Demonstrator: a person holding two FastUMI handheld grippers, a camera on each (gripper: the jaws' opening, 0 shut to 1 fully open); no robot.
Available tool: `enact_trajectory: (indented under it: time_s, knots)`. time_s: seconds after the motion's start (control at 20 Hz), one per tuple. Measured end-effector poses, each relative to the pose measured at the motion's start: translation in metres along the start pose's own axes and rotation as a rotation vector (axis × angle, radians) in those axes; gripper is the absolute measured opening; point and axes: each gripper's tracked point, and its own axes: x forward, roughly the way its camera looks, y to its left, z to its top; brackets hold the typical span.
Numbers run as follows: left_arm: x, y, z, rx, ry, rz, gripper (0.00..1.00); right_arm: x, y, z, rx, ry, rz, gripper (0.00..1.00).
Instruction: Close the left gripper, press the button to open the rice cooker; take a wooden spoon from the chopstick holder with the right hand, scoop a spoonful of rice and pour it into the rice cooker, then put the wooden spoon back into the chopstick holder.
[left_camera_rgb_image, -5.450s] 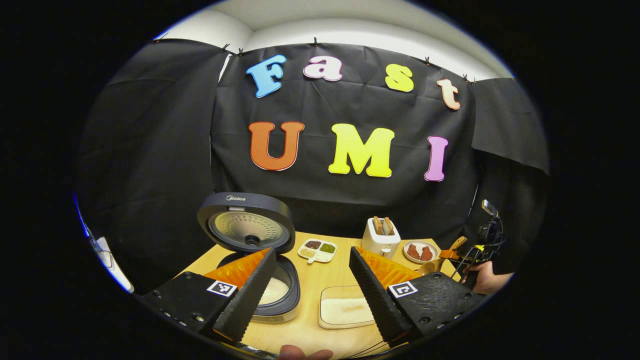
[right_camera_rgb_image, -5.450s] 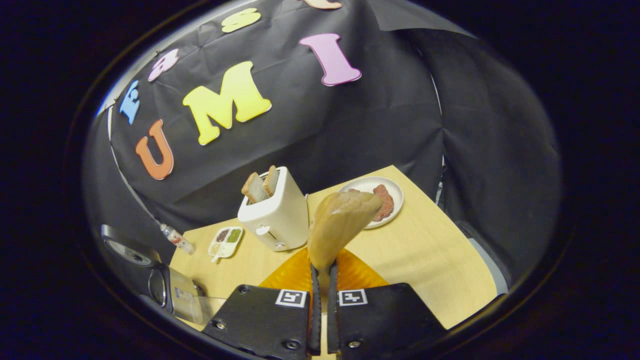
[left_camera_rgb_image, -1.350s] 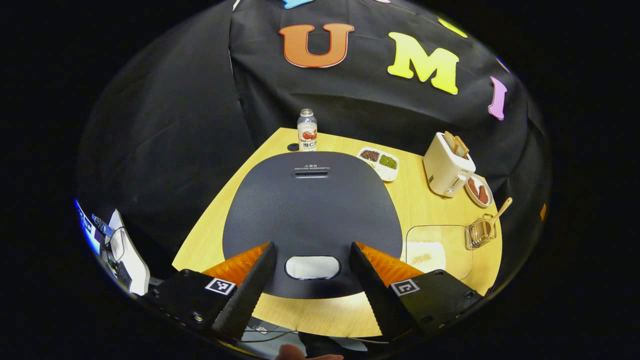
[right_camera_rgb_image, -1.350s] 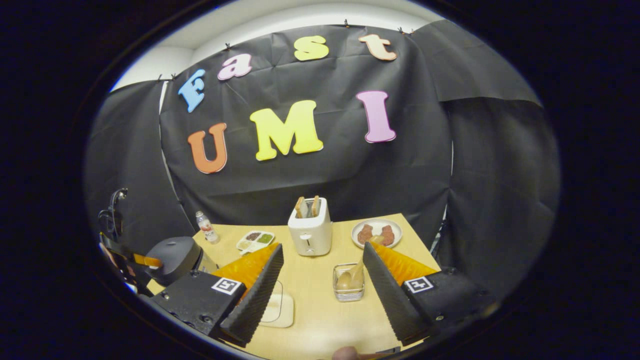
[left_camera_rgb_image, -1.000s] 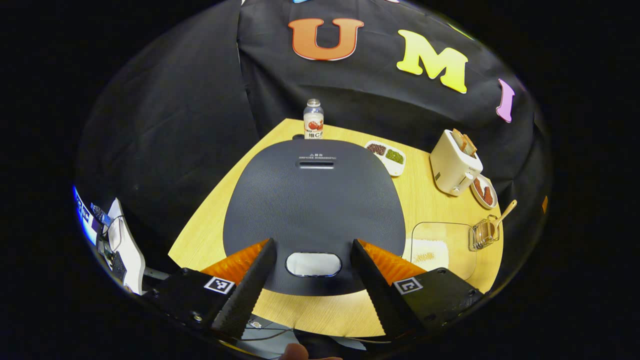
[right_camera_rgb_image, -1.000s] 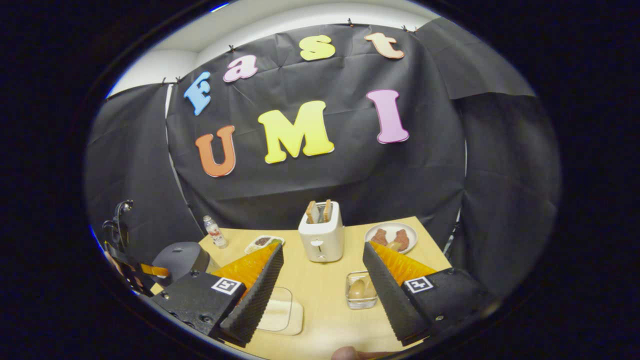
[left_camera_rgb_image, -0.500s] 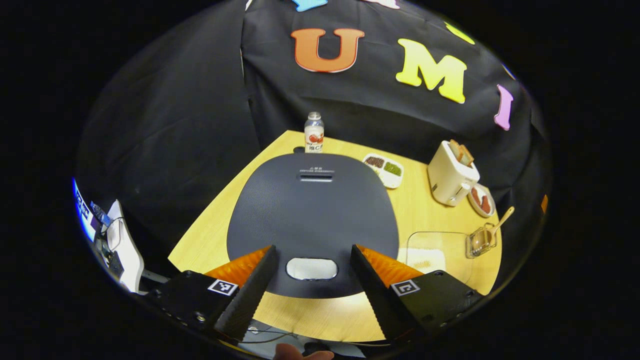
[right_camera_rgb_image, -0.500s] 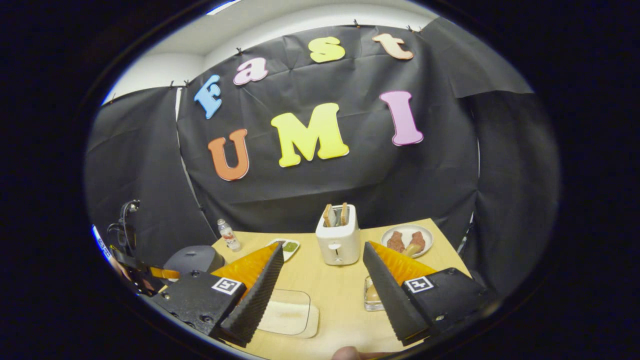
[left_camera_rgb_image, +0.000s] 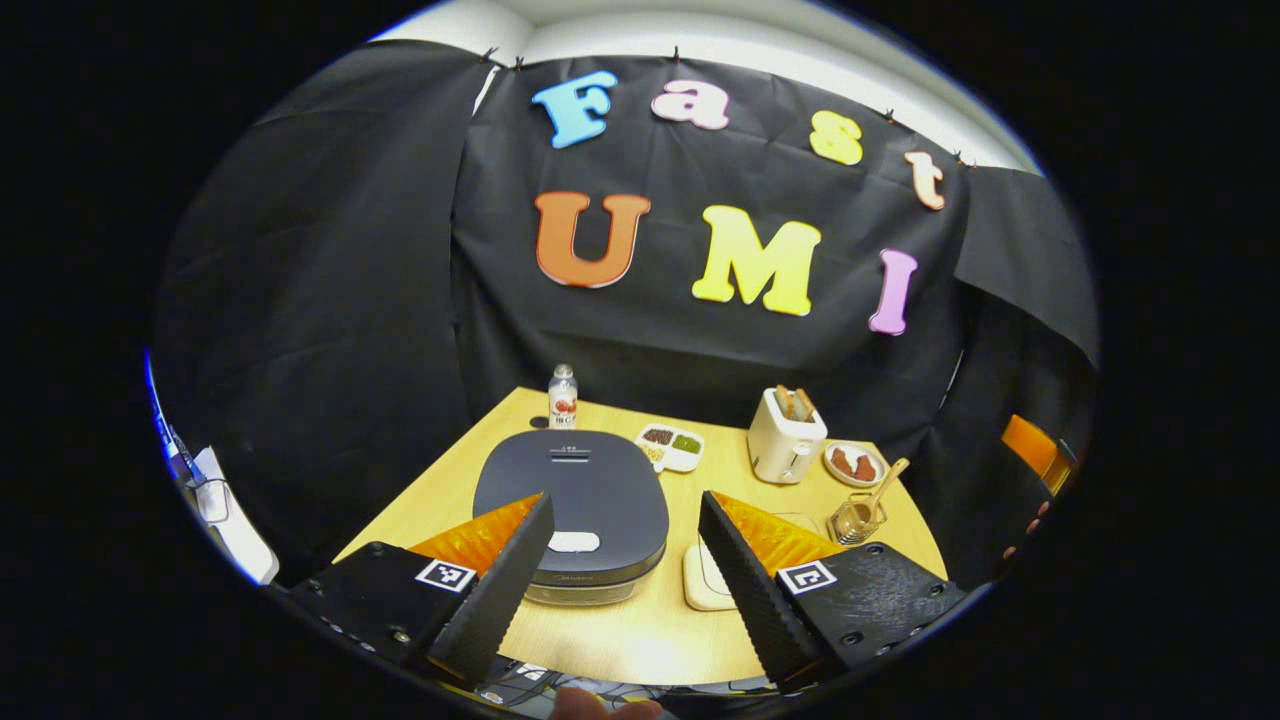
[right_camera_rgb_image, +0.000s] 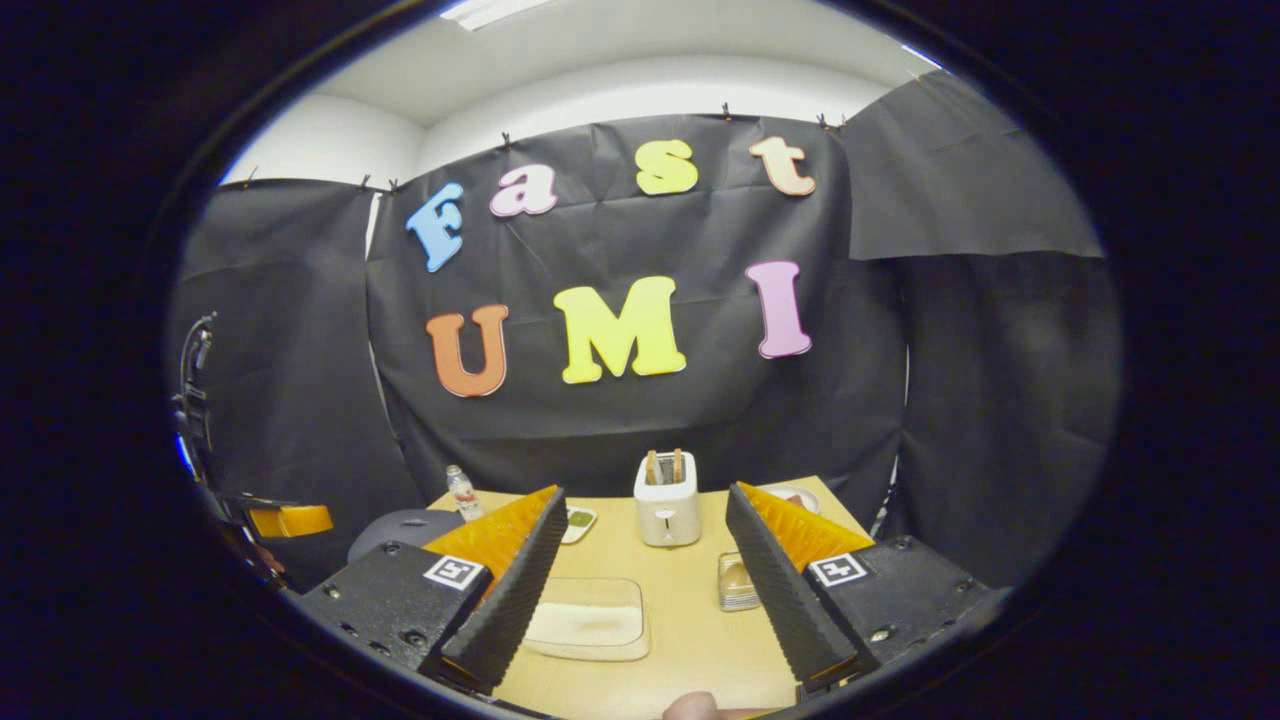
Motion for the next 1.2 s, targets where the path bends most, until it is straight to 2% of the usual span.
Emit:
enact_trajectory:
  time_s: [0.25,0.55,0.9,1.2]
  knots:
    - [-0.074,-0.011,0.007,0.018,-0.149,-0.026,0.94,-0.066,0.022,0.001,-0.050,-0.049,-0.025,1.00]
    - [-0.129,-0.024,-0.001,0.009,-0.243,-0.024,0.94,-0.113,0.046,-0.005,-0.075,-0.077,-0.019,0.99]
    - [-0.151,-0.026,-0.008,0.071,-0.292,-0.008,0.94,-0.129,0.062,-0.021,-0.096,-0.092,-0.008,1.00]
    - [-0.152,-0.024,-0.004,0.067,-0.306,0.002,0.94,-0.132,0.068,-0.023,-0.109,-0.093,-0.003,1.00]
